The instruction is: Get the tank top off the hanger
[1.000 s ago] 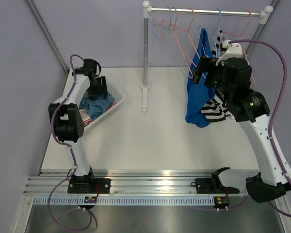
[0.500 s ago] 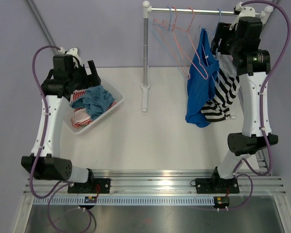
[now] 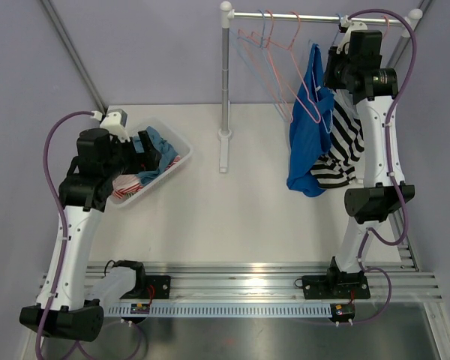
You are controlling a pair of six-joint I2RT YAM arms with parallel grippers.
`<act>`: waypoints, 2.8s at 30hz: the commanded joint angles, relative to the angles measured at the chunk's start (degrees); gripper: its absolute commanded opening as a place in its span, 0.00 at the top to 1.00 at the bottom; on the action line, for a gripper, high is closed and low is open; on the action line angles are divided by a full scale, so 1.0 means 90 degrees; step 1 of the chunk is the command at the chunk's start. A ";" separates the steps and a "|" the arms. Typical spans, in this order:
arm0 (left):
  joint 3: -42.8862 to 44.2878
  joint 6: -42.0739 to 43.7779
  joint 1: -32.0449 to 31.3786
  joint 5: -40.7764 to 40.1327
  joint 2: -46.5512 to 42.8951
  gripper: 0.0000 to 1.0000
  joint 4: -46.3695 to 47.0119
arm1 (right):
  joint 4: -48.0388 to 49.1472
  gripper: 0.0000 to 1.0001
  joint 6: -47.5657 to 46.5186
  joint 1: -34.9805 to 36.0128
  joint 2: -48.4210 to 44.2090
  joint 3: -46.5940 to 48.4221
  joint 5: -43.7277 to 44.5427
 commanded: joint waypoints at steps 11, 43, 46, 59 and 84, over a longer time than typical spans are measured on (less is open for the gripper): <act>-0.0157 0.0181 -0.0082 0.0377 -0.0071 0.01 0.0545 | 0.0642 1.00 0.0292 -0.0030 -0.0460 0.0040 -0.0275; 0.1705 -0.0414 -0.3566 -0.1144 0.0807 0.01 0.1130 | 0.0193 1.00 0.0849 -0.0030 -0.6328 -0.4597 -0.1865; 0.2301 -0.0307 -0.4620 -0.1215 0.1373 0.01 0.1500 | -0.0148 1.00 0.0781 -0.0030 -0.6758 -0.4657 -0.2042; 0.3934 0.0660 -0.6069 -0.0882 0.3678 0.01 0.3407 | -0.0588 1.00 0.0819 -0.0030 -0.7472 -0.4726 -0.3360; 0.3272 0.0418 -0.5475 -0.4776 0.3231 1.00 0.2918 | -0.0862 1.00 0.0079 0.1558 -0.7277 -0.5096 -0.3038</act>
